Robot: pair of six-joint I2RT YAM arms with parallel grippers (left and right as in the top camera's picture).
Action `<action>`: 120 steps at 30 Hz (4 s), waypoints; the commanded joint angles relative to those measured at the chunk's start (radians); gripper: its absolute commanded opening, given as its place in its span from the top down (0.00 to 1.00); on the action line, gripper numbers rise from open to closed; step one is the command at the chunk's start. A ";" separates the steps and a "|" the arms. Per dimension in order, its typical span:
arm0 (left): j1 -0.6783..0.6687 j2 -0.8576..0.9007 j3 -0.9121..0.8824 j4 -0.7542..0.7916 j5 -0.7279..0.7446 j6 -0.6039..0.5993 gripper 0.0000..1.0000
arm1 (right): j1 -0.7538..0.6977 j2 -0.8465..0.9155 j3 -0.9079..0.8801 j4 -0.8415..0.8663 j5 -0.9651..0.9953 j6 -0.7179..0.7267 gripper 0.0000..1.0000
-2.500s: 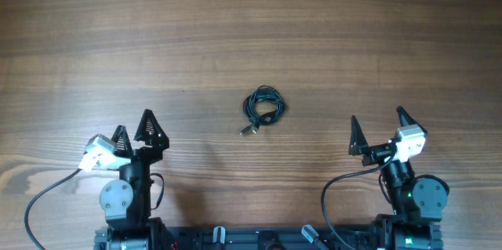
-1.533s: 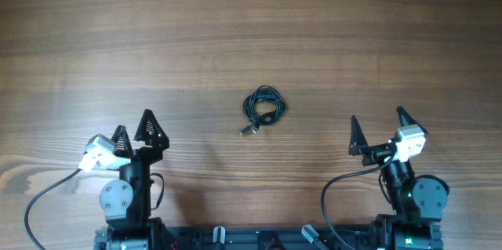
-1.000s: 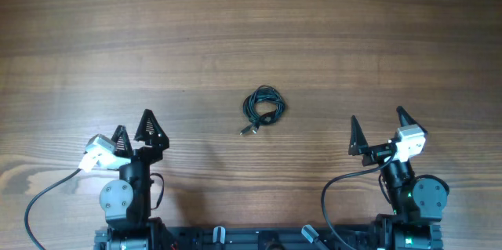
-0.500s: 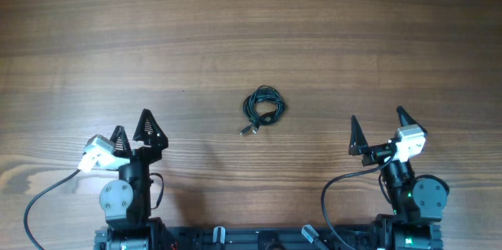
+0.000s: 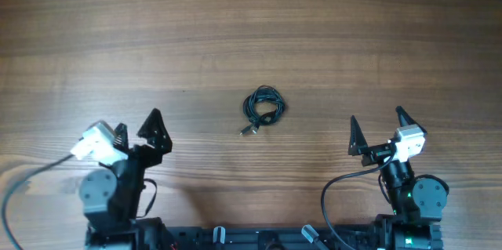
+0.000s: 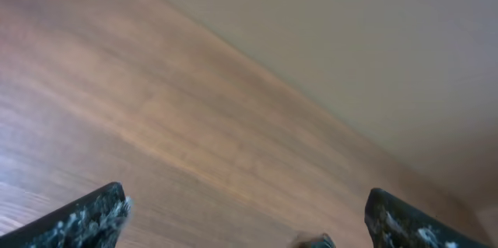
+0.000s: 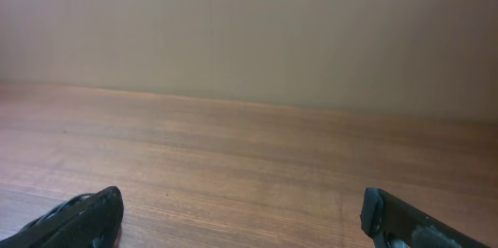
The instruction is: Untangle cables
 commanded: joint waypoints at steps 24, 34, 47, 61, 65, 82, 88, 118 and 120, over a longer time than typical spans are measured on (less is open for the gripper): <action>-0.460 1.265 0.686 -0.021 0.101 0.141 0.00 | 0.004 -0.013 -0.001 0.006 0.016 -0.012 0.00; -0.581 1.533 0.686 0.074 0.002 0.140 0.46 | 0.004 -0.013 -0.001 0.005 0.016 -0.012 0.00; -0.658 1.571 0.683 -0.023 -0.051 -0.133 0.43 | 0.004 -0.013 -0.001 0.005 0.016 -0.012 0.00; -0.684 1.641 0.680 -0.015 -0.122 -0.238 0.42 | 0.004 -0.013 -0.001 0.005 0.016 -0.012 0.00; -0.683 1.641 0.680 -0.021 -0.085 -0.238 0.65 | 0.004 -0.013 -0.001 0.005 0.016 -0.013 0.00; -0.455 1.371 0.699 -0.214 -0.145 -0.175 0.96 | 0.004 -0.013 -0.001 0.005 0.016 -0.012 0.00; -0.425 1.333 0.699 -0.257 -0.073 -0.242 0.96 | 0.004 -0.013 -0.001 0.010 0.016 -0.012 0.00; -0.492 1.446 0.635 -0.288 -0.101 -0.375 0.42 | 0.004 0.086 -0.001 0.017 -0.182 1.053 0.00; -0.492 1.477 0.635 -0.285 -0.108 -0.375 0.41 | 0.004 0.086 -0.001 0.017 -0.184 1.062 0.00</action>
